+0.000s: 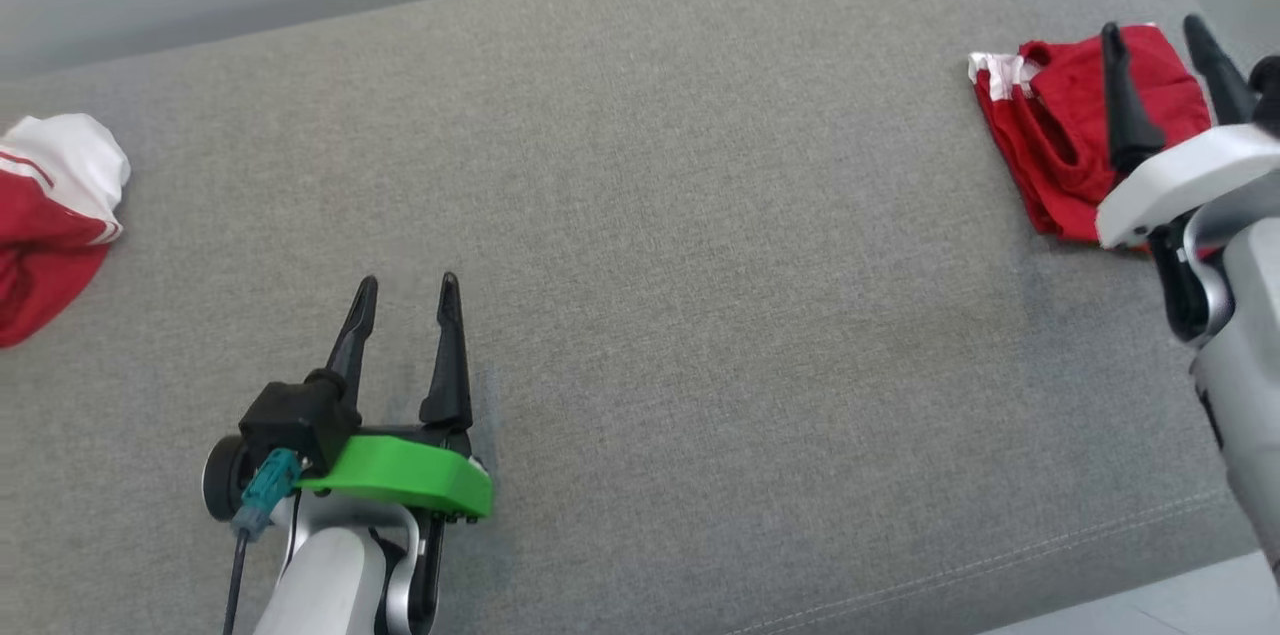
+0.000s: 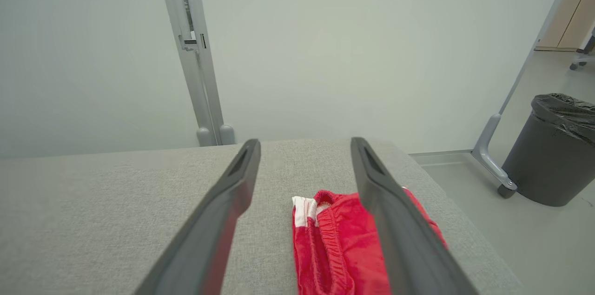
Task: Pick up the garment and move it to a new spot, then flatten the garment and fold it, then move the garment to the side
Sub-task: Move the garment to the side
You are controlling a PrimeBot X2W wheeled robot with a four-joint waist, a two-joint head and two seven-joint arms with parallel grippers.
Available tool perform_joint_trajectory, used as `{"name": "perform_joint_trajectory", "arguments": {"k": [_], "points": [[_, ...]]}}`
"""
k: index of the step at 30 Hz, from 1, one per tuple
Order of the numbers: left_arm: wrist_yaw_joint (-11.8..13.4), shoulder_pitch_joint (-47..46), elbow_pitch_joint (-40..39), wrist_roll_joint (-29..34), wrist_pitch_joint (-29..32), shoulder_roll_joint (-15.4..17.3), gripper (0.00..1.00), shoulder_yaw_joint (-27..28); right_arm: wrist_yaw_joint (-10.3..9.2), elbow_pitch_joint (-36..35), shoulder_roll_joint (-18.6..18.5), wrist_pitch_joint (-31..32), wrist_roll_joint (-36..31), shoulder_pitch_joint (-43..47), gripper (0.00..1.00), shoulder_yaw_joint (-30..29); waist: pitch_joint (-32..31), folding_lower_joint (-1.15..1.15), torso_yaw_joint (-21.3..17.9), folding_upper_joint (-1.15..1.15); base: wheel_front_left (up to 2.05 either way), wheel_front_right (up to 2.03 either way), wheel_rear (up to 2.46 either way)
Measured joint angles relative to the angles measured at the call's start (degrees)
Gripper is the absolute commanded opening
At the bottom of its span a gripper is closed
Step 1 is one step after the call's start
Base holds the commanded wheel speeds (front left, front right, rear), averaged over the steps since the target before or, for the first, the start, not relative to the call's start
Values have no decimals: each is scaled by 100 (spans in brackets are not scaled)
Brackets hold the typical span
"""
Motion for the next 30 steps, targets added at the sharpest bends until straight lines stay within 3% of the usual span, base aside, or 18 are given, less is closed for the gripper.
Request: {"name": "perform_joint_trajectory", "arguments": {"k": [6, 17, 23, 30], "points": [[103, 324, 255, -36, -51, -33, 100, 309, 0, -610, 456, 0, -234, 765, 100, -140, -448, 0, 175, 0, 0, 0, 0], [131, 974, -56, 169, -75, -32, 100, 1027, 0, -1891, 1580, 141, -1037, 2118, 100, -659, -788, 0, 612, 0, 0, 0, 0], [65, 1145, -153, 225, -74, -138, 100, 1126, -1, -2604, 1824, 201, -1413, 2743, 100, -914, -849, 0, 802, 0, 0, 0, 0], [-12, 1168, -108, 255, -75, -233, 100, 1121, -1, -3096, 1905, 185, -1376, 3421, 100, -975, -945, 0, 984, 0, 0, 0, 0]]}}
